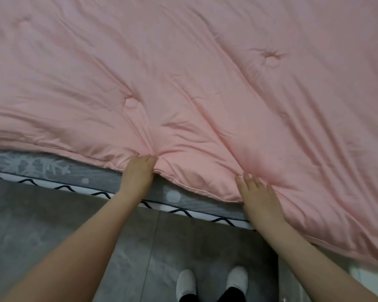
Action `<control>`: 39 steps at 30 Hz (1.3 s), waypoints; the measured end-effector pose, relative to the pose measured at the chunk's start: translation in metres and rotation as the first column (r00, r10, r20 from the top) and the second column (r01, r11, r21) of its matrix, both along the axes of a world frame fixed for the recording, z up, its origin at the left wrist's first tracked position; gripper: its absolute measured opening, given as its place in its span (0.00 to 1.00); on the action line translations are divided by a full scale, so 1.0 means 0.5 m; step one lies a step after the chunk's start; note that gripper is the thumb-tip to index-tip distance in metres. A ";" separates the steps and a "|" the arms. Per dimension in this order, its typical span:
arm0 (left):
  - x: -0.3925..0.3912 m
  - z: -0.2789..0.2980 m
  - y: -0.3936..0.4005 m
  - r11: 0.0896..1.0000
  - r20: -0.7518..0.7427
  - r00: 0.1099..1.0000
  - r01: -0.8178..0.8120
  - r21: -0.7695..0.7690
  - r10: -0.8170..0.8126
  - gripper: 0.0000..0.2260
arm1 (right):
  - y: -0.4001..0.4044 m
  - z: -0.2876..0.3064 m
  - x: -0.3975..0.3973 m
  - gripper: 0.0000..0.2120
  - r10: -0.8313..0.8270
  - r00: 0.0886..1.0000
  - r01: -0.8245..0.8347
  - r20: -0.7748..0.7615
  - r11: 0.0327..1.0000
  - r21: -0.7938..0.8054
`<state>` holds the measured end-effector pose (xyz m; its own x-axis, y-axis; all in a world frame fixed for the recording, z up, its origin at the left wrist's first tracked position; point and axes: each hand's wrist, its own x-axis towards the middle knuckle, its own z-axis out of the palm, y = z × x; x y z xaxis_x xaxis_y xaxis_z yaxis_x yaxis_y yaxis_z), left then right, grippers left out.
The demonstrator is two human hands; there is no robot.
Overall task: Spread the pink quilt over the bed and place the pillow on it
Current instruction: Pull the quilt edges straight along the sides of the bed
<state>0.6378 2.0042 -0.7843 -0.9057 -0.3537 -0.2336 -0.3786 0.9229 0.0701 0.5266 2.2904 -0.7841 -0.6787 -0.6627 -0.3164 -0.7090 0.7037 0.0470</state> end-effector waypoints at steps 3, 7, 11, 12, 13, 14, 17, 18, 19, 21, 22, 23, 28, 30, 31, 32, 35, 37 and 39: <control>0.031 0.022 0.018 0.995 -0.054 0.994 -0.095 0.037 0.097 0.12 | 0.007 0.009 0.013 0.18 0.017 0.990 -0.048 -0.138 0.973 -0.225; 0.082 0.069 0.049 0.981 -0.179 0.965 -0.182 0.067 0.192 0.13 | 0.025 0.037 0.031 0.22 -0.040 0.998 0.016 -0.052 0.914 -0.406; 0.134 0.151 0.080 0.986 -0.255 0.952 -0.166 0.023 0.166 0.21 | 0.067 0.063 0.069 0.28 -0.044 0.998 0.061 0.043 0.837 -0.544; 0.148 0.173 0.087 0.984 -0.274 0.946 -0.177 0.019 0.176 0.22 | 0.075 0.072 0.085 0.27 -0.039 0.998 0.057 0.044 0.829 -0.556; 0.163 0.189 0.092 0.981 -0.303 0.935 -0.193 0.012 0.187 0.22 | 0.081 0.079 0.100 0.27 -0.034 0.998 0.059 0.053 0.821 -0.568; 0.179 0.207 0.098 0.978 -0.322 0.926 -0.209 0.002 0.198 0.22 | 0.087 0.086 0.113 0.28 -0.027 0.997 0.061 0.067 0.810 -0.583; 0.242 0.242 0.123 0.978 -0.346 0.919 -0.210 -0.021 0.189 0.23 | 0.102 0.105 0.146 0.27 0.003 1.000 0.008 0.017 0.805 -0.593; 0.263 0.242 0.129 0.977 -0.322 0.927 -0.211 -0.022 0.193 0.23 | 0.108 0.103 0.155 0.26 0.023 1.000 -0.023 -0.008 0.803 -0.595; 0.281 0.237 0.131 0.976 -0.302 0.932 -0.216 -0.022 0.199 0.22 | 0.112 0.103 0.163 0.24 0.051 0.999 -0.049 -0.012 0.811 -0.583; 0.298 0.213 0.128 0.973 -0.233 0.949 -0.229 -0.039 0.214 0.22 | 0.119 0.090 0.170 0.20 0.108 0.994 -0.094 -0.001 0.859 -0.504; 0.291 0.203 0.122 0.973 -0.155 0.965 -0.223 -0.067 0.210 0.20 | 0.119 0.077 0.168 0.18 0.123 0.992 -0.101 0.020 0.885 -0.454; 0.278 0.185 0.118 0.973 -0.058 0.980 -0.194 -0.128 0.188 0.16 | 0.123 0.064 0.163 0.20 0.132 0.989 -0.096 0.069 0.920 -0.379; 0.186 0.119 0.140 0.936 0.391 0.868 -0.348 0.040 0.306 0.09 | 0.198 0.029 0.132 0.31 0.254 0.963 -0.215 0.093 0.928 -0.305; 0.157 0.114 0.190 0.943 0.238 0.930 -0.313 0.115 0.279 0.08 | 0.230 0.040 0.114 0.28 0.212 0.977 -0.194 0.016 0.918 -0.346; 0.141 0.113 0.221 0.971 0.108 0.976 -0.201 0.130 0.188 0.08 | 0.243 0.048 0.104 0.27 0.141 0.989 -0.145 -0.034 0.940 -0.309; 0.121 0.113 0.255 0.990 -0.011 0.997 -0.069 0.119 0.071 0.07 | 0.262 0.050 0.091 0.28 0.034 0.997 -0.051 -0.076 0.970 -0.236; 0.069 0.097 0.324 0.983 -0.099 0.981 0.172 0.059 -0.166 0.15 | 0.336 0.058 0.062 0.31 -0.344 0.939 0.344 -0.003 0.939 -0.007; 0.053 0.085 0.363 0.980 0.098 0.976 0.192 0.051 -0.196 0.20 | 0.374 0.058 0.066 0.36 -0.395 0.904 0.391 0.162 0.918 0.059; 0.039 0.095 0.399 0.983 0.223 0.957 0.173 0.066 -0.183 0.19 | 0.392 0.073 0.076 0.37 -0.345 0.886 0.350 0.308 0.936 0.042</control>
<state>0.6576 2.2037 -0.7369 -0.8740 -0.1760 -0.4529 -0.2194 0.9746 0.0447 0.5643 2.4862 -0.7473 -0.7375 -0.4082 -0.5380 -0.3965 0.9066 -0.1444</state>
